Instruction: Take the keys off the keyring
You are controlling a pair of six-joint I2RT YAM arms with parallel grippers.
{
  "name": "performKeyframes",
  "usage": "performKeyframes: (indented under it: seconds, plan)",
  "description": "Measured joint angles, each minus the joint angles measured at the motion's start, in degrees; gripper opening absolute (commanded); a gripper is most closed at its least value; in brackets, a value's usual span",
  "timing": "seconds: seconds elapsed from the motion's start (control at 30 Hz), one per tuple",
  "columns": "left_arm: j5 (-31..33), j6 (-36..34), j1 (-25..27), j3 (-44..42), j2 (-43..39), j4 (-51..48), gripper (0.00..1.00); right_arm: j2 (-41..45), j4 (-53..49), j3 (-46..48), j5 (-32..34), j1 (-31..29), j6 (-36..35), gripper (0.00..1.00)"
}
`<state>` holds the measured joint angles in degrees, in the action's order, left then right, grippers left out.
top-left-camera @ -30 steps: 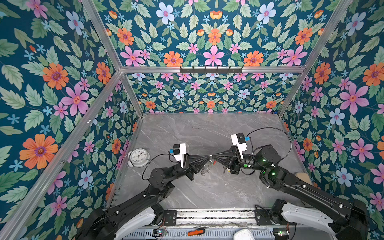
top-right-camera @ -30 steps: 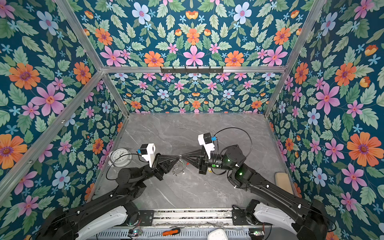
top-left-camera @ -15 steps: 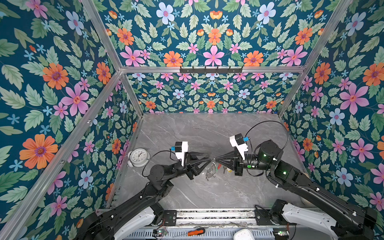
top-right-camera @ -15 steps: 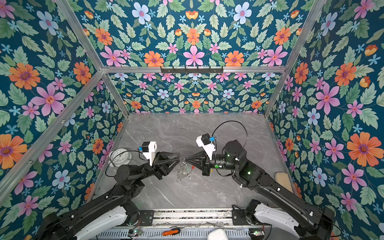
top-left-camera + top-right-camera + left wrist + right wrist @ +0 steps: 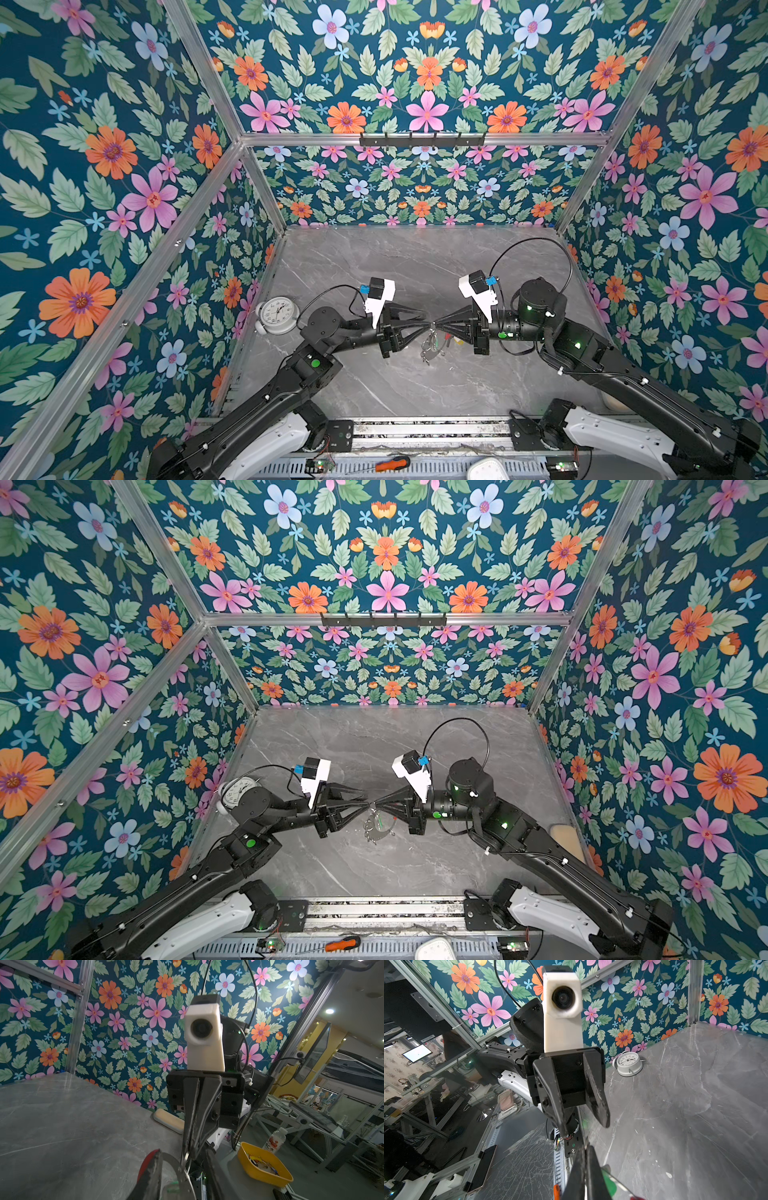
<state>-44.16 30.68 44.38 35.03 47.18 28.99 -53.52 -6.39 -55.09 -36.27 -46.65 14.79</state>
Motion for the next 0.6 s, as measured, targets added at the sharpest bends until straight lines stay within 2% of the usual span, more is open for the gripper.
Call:
performKeyframes:
  seconds: [0.3,0.5,0.6]
  plan:
    - [-3.82,-0.76,0.02,0.13,0.96,-1.40,0.16,0.07,0.00,-0.02,0.07,0.00,-0.15,0.00]
    - [-3.85,-0.52,0.04,-0.42,0.87,-0.04,0.03,-0.04,0.04,0.02,0.07,0.00,-0.15,0.00]
    - [-3.80,0.26,0.04,-1.40,0.57,1.73,0.00,-0.20,0.39,0.13,0.02,0.00,-0.11,0.00]
